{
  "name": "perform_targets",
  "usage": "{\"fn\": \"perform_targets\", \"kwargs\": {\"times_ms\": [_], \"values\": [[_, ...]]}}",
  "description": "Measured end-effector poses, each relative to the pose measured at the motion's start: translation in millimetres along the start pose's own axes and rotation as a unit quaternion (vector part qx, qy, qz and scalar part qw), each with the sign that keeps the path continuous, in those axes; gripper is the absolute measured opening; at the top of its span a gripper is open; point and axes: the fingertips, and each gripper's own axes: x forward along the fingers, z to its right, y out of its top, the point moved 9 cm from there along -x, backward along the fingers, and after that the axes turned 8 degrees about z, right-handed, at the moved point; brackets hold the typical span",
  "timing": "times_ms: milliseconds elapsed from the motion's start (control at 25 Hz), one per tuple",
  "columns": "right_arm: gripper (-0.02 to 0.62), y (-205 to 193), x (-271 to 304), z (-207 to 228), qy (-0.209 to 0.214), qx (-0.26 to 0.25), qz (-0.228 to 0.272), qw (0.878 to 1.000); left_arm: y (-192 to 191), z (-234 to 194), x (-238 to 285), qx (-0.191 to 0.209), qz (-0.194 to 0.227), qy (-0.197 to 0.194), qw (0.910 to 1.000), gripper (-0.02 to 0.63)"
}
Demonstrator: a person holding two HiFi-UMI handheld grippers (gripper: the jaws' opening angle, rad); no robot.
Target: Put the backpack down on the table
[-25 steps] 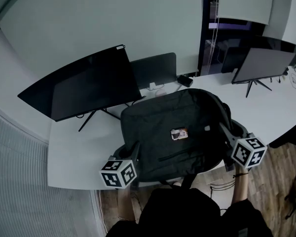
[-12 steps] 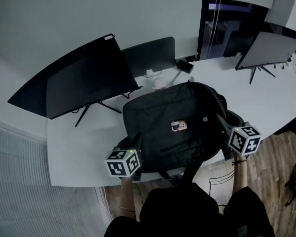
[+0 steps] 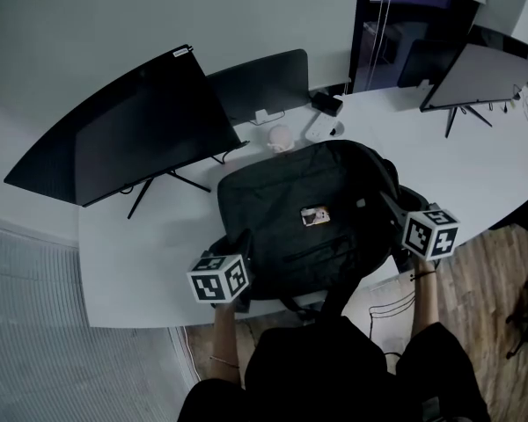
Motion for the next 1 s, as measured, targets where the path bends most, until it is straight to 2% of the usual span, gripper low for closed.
{"fn": "perform_targets", "kwargs": {"times_ms": [320,1000], "values": [[0.133,-8.9,8.8,7.9,-0.008,0.003,-0.020,1.000,-4.1,-4.5,9.6,0.006,-0.018,-0.001,0.9998,0.064],[0.143,-31.4,21.4,28.5,-0.046,0.035,-0.070,0.996,-10.5,-18.2,28.4,-0.019,-0.052,0.028,0.9981,0.158]]}}
